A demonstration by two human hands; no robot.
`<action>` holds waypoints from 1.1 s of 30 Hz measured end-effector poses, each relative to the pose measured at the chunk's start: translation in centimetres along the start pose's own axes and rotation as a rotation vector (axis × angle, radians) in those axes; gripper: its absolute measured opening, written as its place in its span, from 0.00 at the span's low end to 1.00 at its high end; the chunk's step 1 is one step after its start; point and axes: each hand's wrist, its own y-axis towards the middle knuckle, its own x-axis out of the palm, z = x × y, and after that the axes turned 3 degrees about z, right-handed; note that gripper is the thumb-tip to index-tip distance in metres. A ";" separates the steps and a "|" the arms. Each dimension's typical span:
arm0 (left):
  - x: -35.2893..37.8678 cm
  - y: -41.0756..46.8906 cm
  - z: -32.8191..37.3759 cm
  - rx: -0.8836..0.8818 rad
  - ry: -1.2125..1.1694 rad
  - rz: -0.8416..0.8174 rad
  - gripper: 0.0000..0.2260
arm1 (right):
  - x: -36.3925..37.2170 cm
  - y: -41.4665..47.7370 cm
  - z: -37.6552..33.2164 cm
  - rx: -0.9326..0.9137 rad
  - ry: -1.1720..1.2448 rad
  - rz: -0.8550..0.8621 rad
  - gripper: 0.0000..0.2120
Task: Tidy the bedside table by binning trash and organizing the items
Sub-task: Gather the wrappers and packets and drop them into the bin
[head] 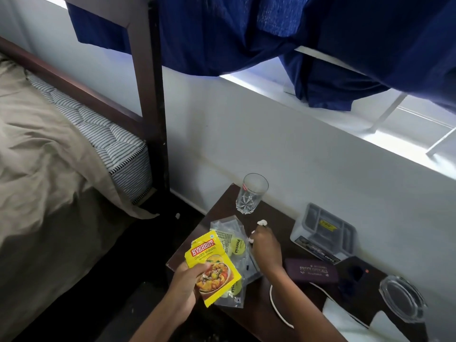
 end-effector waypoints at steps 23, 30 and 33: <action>-0.1 0.5 -0.5 -0.007 0.020 0.036 0.05 | -0.5 2.3 1.6 0.035 -0.149 -0.039 0.12; 1.1 -1.9 -0.2 -0.003 0.053 0.001 0.05 | -3.1 -1.2 2.5 0.499 0.488 -0.065 0.09; 1.7 -3.7 0.7 0.021 0.092 -0.060 0.05 | -6.2 -4.6 2.2 0.738 1.130 0.020 0.07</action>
